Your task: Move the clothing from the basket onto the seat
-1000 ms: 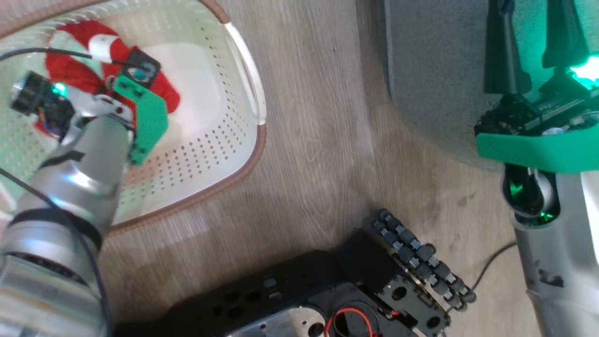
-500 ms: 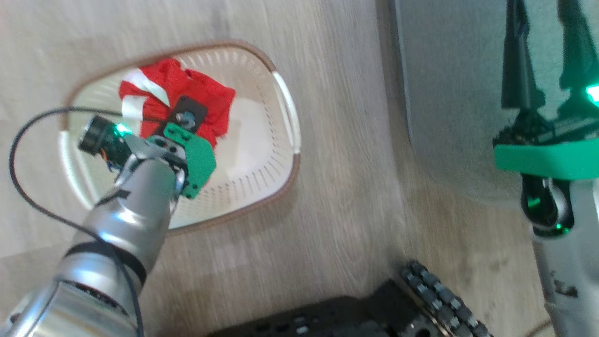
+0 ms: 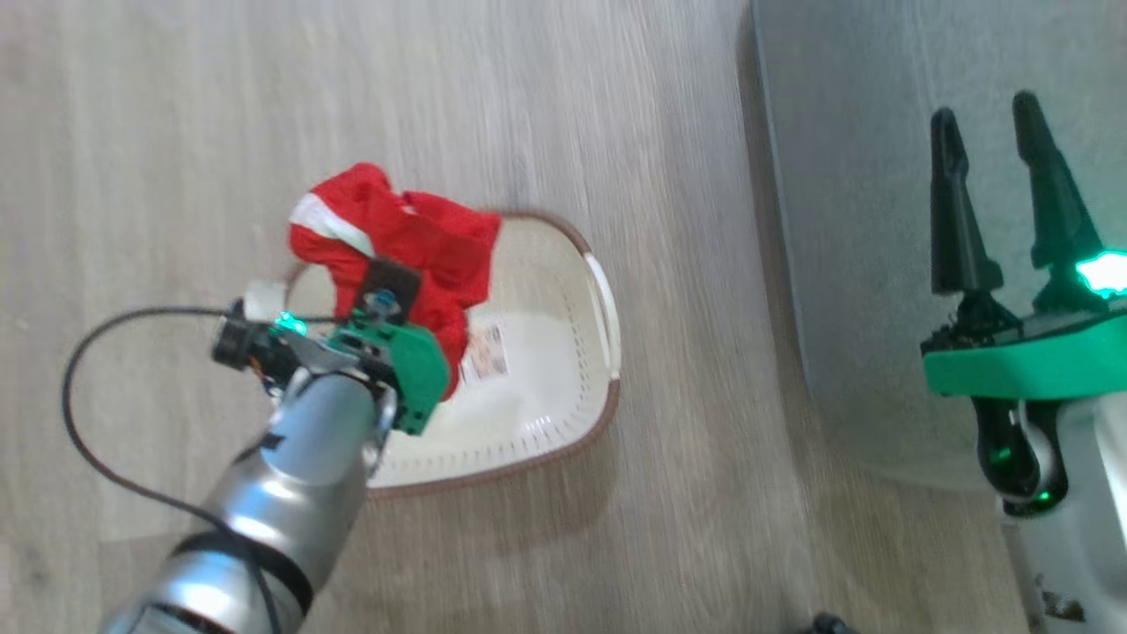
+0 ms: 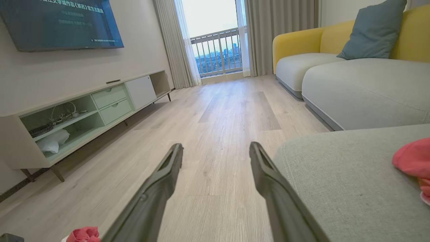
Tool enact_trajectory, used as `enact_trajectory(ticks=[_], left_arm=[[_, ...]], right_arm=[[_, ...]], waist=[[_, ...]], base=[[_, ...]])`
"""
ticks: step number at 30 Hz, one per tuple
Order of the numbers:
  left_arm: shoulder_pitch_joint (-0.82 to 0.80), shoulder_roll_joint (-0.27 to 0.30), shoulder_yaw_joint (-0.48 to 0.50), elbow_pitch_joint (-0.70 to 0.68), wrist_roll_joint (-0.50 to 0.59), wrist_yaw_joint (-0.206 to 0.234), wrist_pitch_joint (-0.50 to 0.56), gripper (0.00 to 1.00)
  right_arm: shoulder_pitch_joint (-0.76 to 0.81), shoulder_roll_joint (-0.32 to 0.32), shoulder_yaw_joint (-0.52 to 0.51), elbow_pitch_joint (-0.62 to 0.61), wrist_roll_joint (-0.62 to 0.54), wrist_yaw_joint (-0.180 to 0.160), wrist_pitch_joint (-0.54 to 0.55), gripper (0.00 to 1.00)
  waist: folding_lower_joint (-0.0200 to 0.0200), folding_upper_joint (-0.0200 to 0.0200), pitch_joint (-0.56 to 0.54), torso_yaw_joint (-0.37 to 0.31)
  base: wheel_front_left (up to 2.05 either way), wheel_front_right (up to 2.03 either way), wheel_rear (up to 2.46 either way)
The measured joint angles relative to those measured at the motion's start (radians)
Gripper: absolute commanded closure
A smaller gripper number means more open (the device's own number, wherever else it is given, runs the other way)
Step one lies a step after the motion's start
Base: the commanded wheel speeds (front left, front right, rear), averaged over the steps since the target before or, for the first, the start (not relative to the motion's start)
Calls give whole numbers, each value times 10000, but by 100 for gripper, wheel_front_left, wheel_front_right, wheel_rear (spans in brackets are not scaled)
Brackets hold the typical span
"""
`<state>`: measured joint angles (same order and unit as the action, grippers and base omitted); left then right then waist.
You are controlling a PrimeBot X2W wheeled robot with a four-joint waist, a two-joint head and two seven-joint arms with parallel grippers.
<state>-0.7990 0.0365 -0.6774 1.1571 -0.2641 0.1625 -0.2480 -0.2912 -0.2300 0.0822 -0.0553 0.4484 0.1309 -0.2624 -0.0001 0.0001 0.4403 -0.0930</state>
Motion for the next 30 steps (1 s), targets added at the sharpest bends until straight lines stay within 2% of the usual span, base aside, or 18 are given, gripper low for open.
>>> enact_trajectory(ticks=[6,14,19,30], left_arm=[[1244,-8,77,-1354,0,182,0,100],[2727,48,811,-3917,169,366,0,100],[3656,174,1417,-5896,685,796,0,100],[5494,199,2619,-9597,1338,773,-13,100]], right_arm=[[459,2,-40,171,-90,0,0,0],[1271,48,-48,374,-186,0,0,0],[1720,81,-38,470,-226,0,0,0],[2368,148,138,497,-355,0,2,0]], waist=[[0,0,-1001,301],[0,0,-2349,674],[0,0,-2958,925],[0,0,-3744,1414]], base=[[0,0,0],[0,0,0],[0,0,0],[0,0,0]])
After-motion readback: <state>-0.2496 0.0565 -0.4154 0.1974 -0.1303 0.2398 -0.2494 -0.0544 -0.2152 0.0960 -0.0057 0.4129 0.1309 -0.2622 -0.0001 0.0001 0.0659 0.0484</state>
